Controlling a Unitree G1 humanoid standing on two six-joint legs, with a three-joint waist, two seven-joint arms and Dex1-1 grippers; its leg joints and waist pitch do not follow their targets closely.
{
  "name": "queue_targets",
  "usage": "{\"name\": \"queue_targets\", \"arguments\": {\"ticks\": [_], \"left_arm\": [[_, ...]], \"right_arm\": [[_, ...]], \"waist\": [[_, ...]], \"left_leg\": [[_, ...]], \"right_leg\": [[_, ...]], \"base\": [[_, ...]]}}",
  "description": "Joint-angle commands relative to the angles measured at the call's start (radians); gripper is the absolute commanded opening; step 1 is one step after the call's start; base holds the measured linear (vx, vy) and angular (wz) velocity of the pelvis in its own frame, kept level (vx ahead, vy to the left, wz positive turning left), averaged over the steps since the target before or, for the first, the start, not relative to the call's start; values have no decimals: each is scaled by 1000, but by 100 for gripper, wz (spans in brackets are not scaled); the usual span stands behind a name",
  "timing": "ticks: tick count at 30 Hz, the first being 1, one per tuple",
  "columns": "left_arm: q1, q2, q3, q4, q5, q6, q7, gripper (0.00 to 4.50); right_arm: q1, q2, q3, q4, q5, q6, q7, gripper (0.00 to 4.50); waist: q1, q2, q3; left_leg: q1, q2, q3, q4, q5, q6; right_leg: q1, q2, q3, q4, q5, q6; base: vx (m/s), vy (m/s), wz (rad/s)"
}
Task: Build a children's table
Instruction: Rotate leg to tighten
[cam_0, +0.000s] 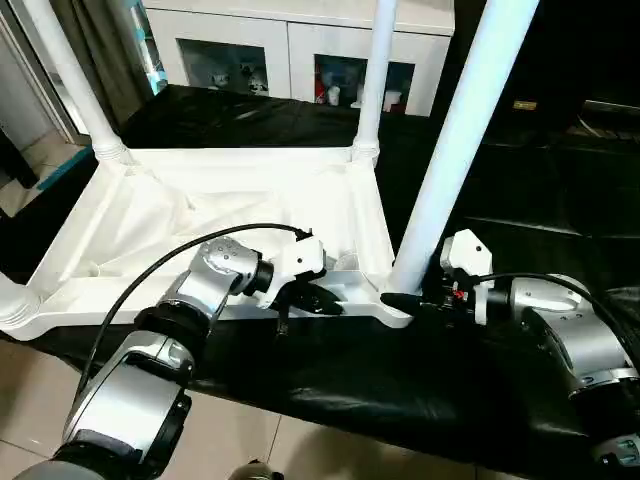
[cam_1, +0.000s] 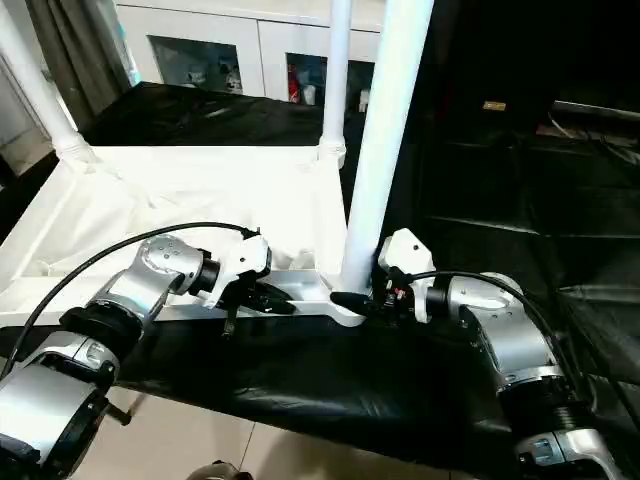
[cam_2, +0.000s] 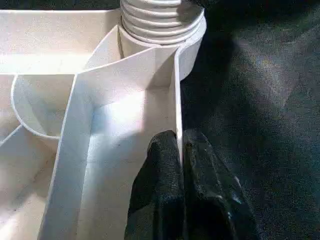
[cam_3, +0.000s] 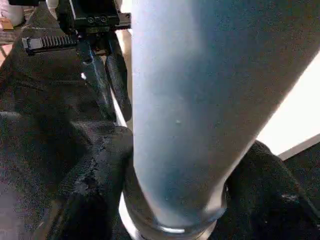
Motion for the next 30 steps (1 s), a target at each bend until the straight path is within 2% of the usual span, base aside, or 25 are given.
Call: {"name": "queue_targets", "arguments": {"ticks": [1,9,12,15,17,18,19,20,21,22,23,26,27,29,30], "left_arm": [[-1,-41,49,-49,-77,-30,21,0],[-1,-44,47,-32,-61,-41,53,0],[-1,-43,42,-24,-46,-50,80,0],[-7,-47,44,-10,-35,-53,123,0],[-26,-65,46,27,-8,-47,227,0],[-29,-68,47,33,-4,-46,242,0],[-34,-73,47,41,2,-44,265,0],[-41,-83,50,53,6,-36,298,0],[-46,-90,52,61,8,-31,319,0],[-53,-104,57,70,8,-21,349,0],[-61,-118,60,79,12,-9,384,0],[-81,-151,59,102,27,16,468,0],[-96,-174,58,119,37,35,527,0],[-132,-231,64,159,42,83,637,0],[-149,-256,65,175,44,99,677,0]], "right_arm": [[28,19,54,19,-23,0,20,255],[70,29,62,20,-34,-17,6,233],[75,45,49,40,-41,-26,-32,218],[67,75,23,76,-47,-21,-107,214],[55,155,-45,137,-27,21,-268,208],[54,165,-52,143,-25,24,-288,207],[54,180,-62,152,-24,26,-316,206],[50,205,-76,171,-23,33,-365,206],[47,221,-85,184,-22,39,-396,206],[37,247,-96,215,-31,39,-456,205],[24,273,-105,247,-40,41,-517,204],[-14,325,-119,320,-63,36,-643,202],[-46,361,-139,369,-60,42,-714,202],[-126,428,-174,467,-51,54,-830,202],[-162,450,-175,502,-55,57,-862,202]], "waist": [[-5,-22,-79],[-6,-21,-79],[-7,-20,-78],[-12,-19,-76],[-22,-18,-71],[-26,-19,-71],[-34,-20,-66],[-40,-15,-62],[-43,-18,-59],[-48,-12,-58],[-52,-15,-62],[-67,-9,-64],[-70,-9,-66],[-75,-7,-65],[-79,-4,-66]], "left_leg": [[9,78,-37,-55,-13,139],[9,77,-37,-54,-24,139],[11,78,-38,-55,-29,139],[13,77,-39,-59,-67,114],[16,78,-41,-66,-103,84],[17,76,-42,-67,-111,77],[22,73,-42,-70,-146,64],[29,72,-41,-71,-176,55],[31,71,-41,-72,-188,51],[35,67,-44,-73,-208,41],[35,69,-45,-74,-203,34],[33,73,-49,-77,-193,20],[30,71,-47,-75,-189,25],[33,67,-46,-73,-200,24],[33,67,-46,-72,-198,20]], "right_leg": [[62,-115,70,-57,-120,-159],[62,-115,70,-61,-142,-150],[61,-116,69,-63,-149,-147],[61,-117,68,-73,-213,-139],[57,-117,68,-82,-273,-134],[58,-117,67,-84,-286,-132],[58,-118,66,-95,-336,-124],[56,-120,66,-104,-393,-112],[55,-119,65,-109,-426,-104],[56,-120,63,-116,-481,-90],[58,-121,66,-115,-476,-86],[57,-120,66,-108,-417,-110],[59,-119,68,-106,-396,-116],[59,-120,67,-109,-404,-126],[59,-120,68,-106,-400,-131]], "base": [[0,0,0],[0,0,0],[0,0,0],[0,0,0],[0,0,0],[0,0,0],[0,0,0],[0,0,0],[0,0,0],[0,0,0],[0,0,0],[0,0,0],[0,0,0],[0,0,0],[0,0,0]]}}
